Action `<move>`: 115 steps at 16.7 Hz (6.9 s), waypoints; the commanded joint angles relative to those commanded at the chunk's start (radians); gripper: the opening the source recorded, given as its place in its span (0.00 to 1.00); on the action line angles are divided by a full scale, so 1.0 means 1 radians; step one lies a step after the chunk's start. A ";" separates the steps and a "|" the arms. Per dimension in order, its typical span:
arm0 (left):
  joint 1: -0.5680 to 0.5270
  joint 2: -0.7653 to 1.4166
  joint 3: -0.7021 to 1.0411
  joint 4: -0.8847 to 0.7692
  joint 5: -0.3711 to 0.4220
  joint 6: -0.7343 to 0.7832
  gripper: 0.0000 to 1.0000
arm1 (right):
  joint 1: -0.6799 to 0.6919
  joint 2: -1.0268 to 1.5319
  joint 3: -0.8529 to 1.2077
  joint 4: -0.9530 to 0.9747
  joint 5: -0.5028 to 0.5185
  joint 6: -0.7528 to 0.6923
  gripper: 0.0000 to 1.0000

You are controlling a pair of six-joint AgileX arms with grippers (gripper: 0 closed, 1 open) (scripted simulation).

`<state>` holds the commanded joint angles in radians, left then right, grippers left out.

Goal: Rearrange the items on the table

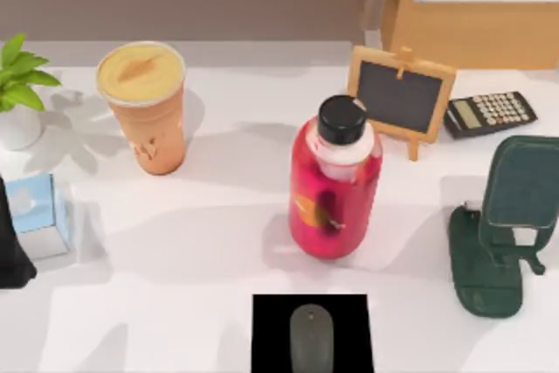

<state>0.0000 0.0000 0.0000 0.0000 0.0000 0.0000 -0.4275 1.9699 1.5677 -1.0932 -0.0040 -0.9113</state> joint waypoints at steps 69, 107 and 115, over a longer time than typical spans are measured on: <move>0.000 0.000 0.000 0.000 0.000 0.000 1.00 | 0.909 -0.777 -0.436 0.305 0.586 1.133 0.00; 0.000 0.000 0.000 0.000 0.000 0.000 1.00 | 1.196 -1.019 -1.049 0.893 0.728 1.370 0.30; 0.000 0.000 0.000 0.000 0.000 0.000 1.00 | 1.196 -1.019 -1.049 0.893 0.728 1.370 0.90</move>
<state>0.0000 0.0000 0.0000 0.0000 0.0000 0.0000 0.7686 0.9505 0.5185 -0.2001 0.7244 0.4584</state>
